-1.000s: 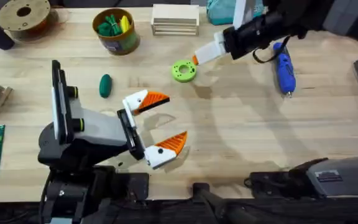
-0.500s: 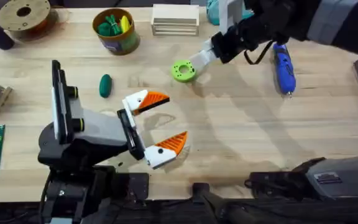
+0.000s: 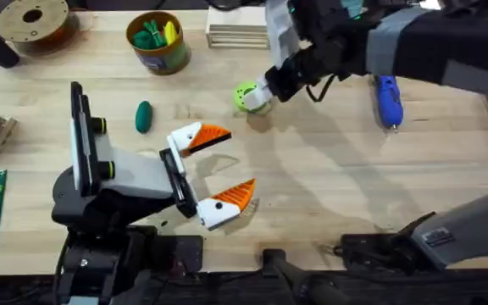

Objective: Pick up the gripper from the table and insert it into the empty holder that is missing its gripper. Then pick up a screw, insert it into the mounting hole, and use the screwdriver to tighten it. Finally, clean up the table by picking up the vegetable and placing it into the bucket.

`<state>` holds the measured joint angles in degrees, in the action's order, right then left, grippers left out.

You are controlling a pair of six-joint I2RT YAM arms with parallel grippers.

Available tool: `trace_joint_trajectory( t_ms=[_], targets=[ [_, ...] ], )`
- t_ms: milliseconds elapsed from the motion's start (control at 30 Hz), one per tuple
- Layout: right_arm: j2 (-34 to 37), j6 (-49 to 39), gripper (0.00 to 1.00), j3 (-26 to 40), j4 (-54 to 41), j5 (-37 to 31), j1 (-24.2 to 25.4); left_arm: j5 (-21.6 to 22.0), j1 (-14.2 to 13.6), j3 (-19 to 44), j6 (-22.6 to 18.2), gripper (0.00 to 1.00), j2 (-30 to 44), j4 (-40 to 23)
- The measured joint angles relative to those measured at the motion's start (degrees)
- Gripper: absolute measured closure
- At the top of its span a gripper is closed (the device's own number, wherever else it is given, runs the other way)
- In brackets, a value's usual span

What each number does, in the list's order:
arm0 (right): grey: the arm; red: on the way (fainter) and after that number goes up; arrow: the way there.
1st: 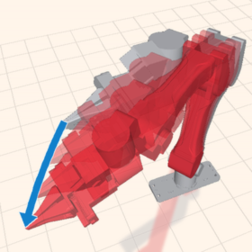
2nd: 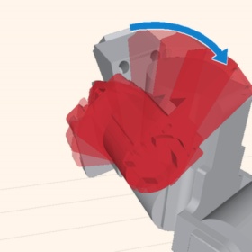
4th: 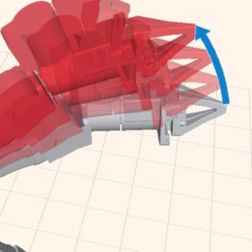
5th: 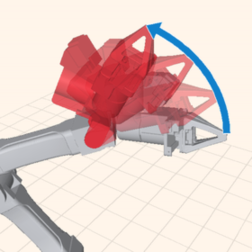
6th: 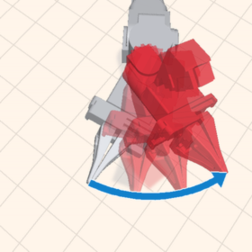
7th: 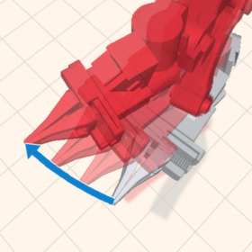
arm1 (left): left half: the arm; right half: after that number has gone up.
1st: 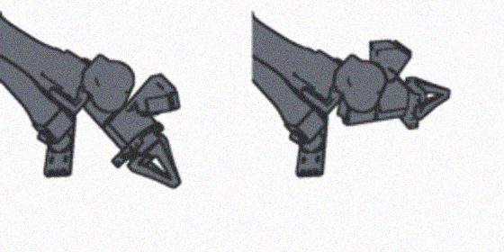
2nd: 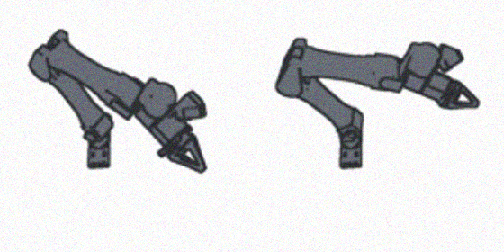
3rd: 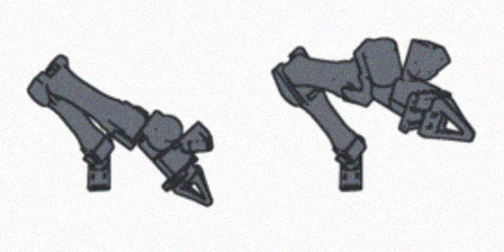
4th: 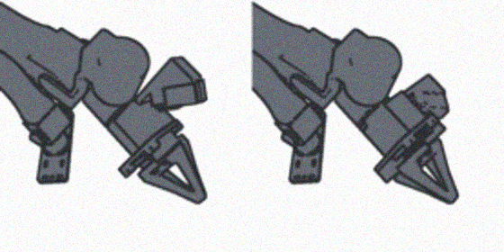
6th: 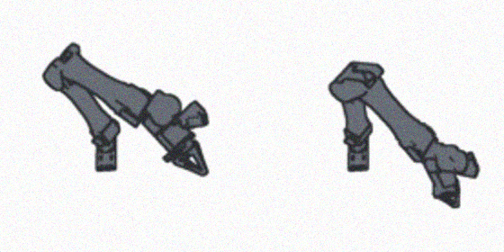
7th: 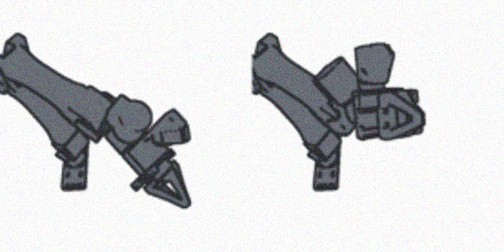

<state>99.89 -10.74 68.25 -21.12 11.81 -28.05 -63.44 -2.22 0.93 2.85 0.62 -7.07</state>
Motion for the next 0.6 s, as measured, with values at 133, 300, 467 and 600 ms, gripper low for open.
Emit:
trace_joint_trajectory(
  t_ms=[133,300,467,600],
  targets=[
    [3.40,0.00,0.206,2.74,-1.80,-0.02,-1.16,0.00,0.00,0.00,0.00,0.016,0.00,0.00],
    [5.52,0.02,0.290,4.66,-2.00,0.00,-1.16,0.00,0.00,0.00,0.00,0.015,0.00,0.00],
    [6.37,0.03,0.367,5.12,-2.00,-0.02,-1.16,0.00,0.00,0.00,0.00,0.015,0.01,0.00],
    [6.37,0.00,0.378,5.16,-1.93,-0.02,-1.16,0.00,0.00,0.00,0.00,0.015,0.00,0.00]
  ],
)
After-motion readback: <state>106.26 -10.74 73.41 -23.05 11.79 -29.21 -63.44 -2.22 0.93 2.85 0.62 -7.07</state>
